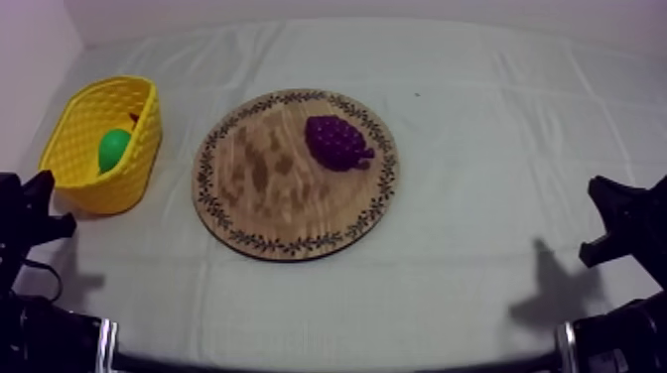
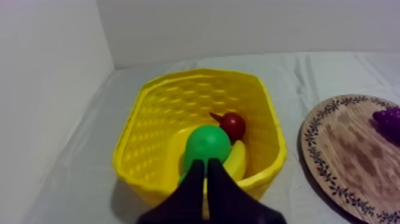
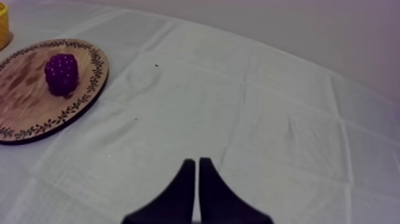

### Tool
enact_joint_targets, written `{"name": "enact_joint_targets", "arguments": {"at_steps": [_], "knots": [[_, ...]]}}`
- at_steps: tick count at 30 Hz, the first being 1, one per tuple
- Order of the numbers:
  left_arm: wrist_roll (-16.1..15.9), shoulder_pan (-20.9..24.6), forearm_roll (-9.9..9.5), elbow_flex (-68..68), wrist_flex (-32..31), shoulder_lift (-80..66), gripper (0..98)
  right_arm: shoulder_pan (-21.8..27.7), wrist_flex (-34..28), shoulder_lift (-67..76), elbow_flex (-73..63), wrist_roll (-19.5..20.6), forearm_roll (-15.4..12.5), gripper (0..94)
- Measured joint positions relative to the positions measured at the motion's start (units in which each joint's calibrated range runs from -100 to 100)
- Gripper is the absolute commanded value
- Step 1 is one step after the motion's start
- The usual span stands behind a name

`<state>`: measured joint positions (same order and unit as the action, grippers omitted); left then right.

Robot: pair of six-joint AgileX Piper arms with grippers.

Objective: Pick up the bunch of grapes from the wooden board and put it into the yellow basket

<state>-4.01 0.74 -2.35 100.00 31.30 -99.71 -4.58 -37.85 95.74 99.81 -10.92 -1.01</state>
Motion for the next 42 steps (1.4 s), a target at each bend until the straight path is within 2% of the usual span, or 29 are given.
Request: {"name": "enact_joint_targets", "arguments": {"at_steps": [3, 6, 9, 15, 19, 24, 33, 37, 42], "knots": [[0.52, 0.67, -0.15, -0.06, 1.24, 0.0, 0.0, 0.0, 0.0, 0.0, 0.0, 0.0, 0.0, 0.4], [2.67, 1.67, -0.15, -0.13, 1.84, 0.0, 0.0, 0.0, 0.0, 0.0, 0.0, 0.0, 0.0, 0.4], [4.01, 0.81, -0.22, -0.14, 1.93, 0.0, 0.0, 0.0, 0.0, 0.0, 0.0, 0.07, 0.0, 0.4], [4.01, -0.51, -0.34, -0.58, 2.15, 0.0, 0.0, 0.0, 0.0, 0.0, 0.0, -0.05, 0.0, 0.4], [5.09, -1.53, -1.63, -2.06, 1.77, 1.04, 0.0, 0.0, 0.0, 0.0, 0.0, -0.05, 0.0, 0.4], [6.35, -2.58, -1.78, -8.19, 2.1, 6.0, 0.0, 0.0, 0.0, 0.0, 0.0, -0.05, 0.0, 0.4], [7.32, -5.41, -1.99, -27.9, 9.52, 21.57, 0.0, 0.0, 0.0, 0.0, 0.0, -0.05, 0.0, 0.4], [8.88, -7.17, -3.81, -35.77, 10.79, 27.97, 0.0, 0.0, 0.0, 0.0, 0.0, -0.05, 0.0, 0.4], [12.7, -10.32, -7.6, -44.44, 12.71, 36.05, 0.0, 0.0, 0.0, 0.0, 0.0, -0.05, 0.0, 0.4]]}}
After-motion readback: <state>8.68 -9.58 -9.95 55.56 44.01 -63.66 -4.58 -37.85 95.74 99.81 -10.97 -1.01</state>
